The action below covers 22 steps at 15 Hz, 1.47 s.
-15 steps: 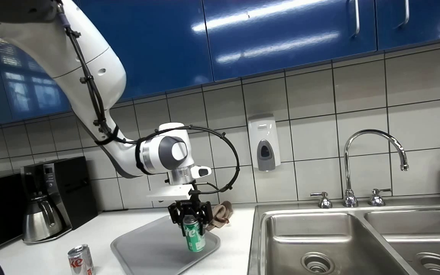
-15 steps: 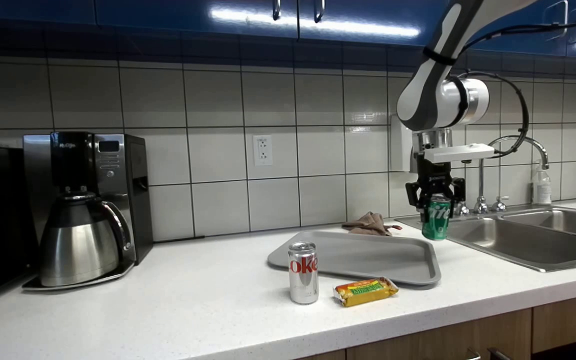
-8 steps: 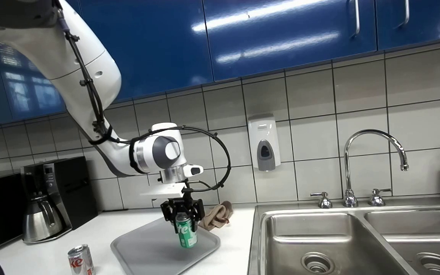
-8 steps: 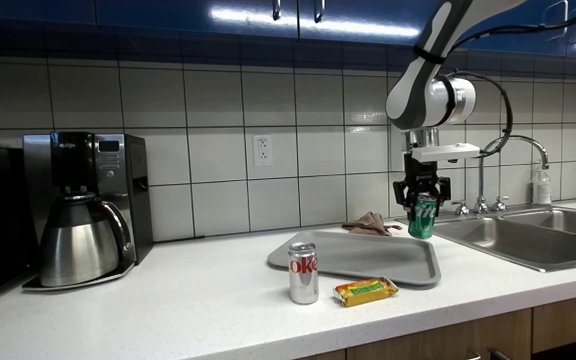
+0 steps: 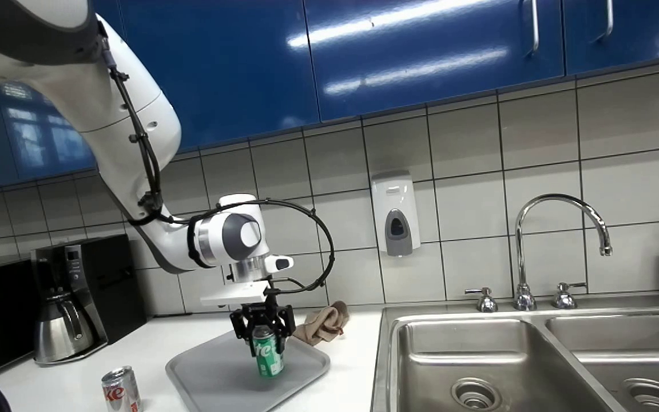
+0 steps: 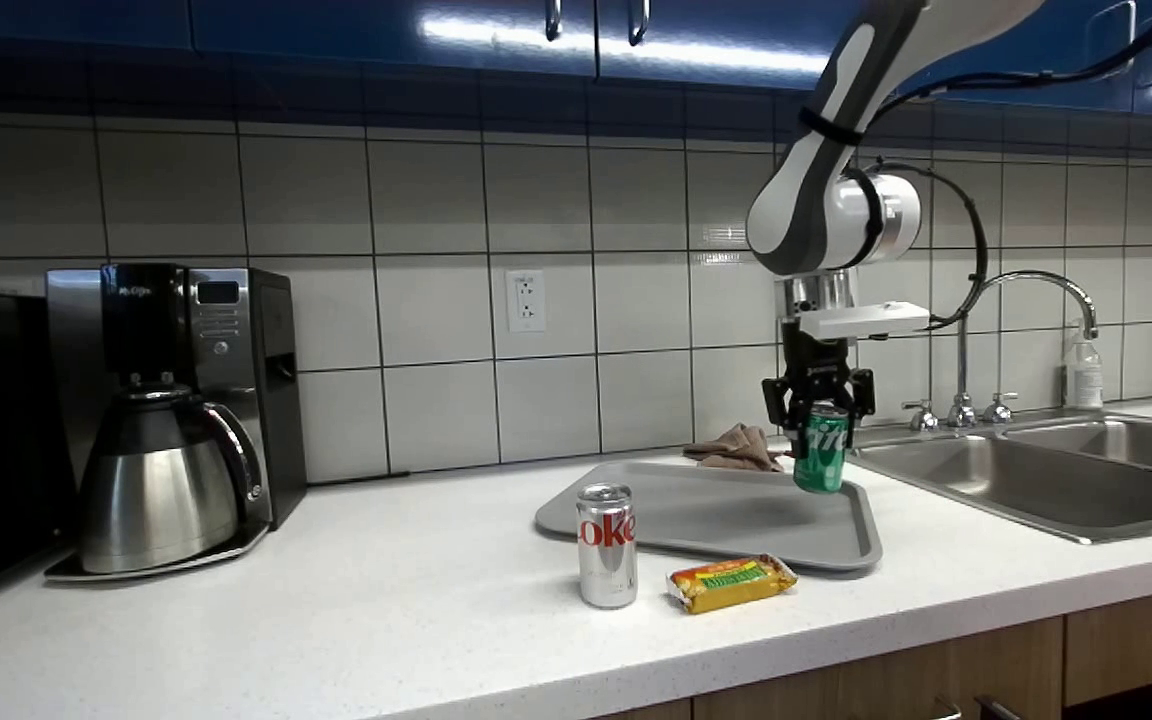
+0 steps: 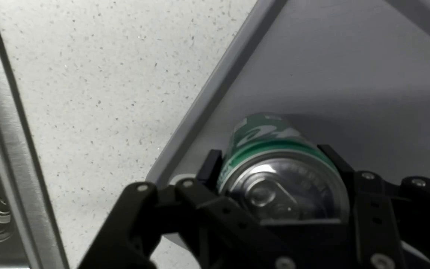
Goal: Take the sprite and coke from countertop and put them on the grey tray
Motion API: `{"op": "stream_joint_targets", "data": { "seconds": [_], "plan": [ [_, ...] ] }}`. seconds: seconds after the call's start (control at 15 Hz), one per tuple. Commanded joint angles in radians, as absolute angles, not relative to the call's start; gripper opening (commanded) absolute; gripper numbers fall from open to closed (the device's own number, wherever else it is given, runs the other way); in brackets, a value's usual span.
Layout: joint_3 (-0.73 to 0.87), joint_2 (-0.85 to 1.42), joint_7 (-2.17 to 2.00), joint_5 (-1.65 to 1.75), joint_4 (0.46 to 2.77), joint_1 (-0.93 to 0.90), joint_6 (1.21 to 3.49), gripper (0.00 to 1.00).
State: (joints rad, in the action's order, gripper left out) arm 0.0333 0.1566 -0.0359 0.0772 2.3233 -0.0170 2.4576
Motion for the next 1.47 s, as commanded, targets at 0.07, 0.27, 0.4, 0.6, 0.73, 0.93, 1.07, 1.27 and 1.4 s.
{"op": "stream_joint_targets", "data": {
  "seconds": [0.07, 0.27, 0.4, 0.6, 0.73, 0.93, 1.07, 1.27, 1.4],
  "plan": [
    [0.023, 0.192, -0.051, 0.093, 2.287, -0.027, 2.441, 0.42],
    [0.025, 0.209, -0.056, 0.101, 2.282, -0.034, 2.442, 0.42],
    [0.026, 0.219, -0.058, 0.105, 2.28, -0.037, 2.443, 0.42],
    [0.028, 0.232, -0.06, 0.112, 2.276, -0.041, 2.442, 0.42],
    [0.03, 0.239, -0.061, 0.115, 2.274, -0.042, 2.442, 0.42],
    [0.03, 0.247, -0.059, 0.115, 2.27, -0.042, 2.438, 0.42],
    [0.032, 0.247, -0.062, 0.116, 2.271, -0.042, 2.44, 0.92],
    [0.032, 0.237, -0.063, 0.115, 2.273, -0.042, 2.444, 1.0],
    [0.032, 0.227, -0.06, 0.111, 2.274, -0.039, 2.445, 1.0]
  ]
}}
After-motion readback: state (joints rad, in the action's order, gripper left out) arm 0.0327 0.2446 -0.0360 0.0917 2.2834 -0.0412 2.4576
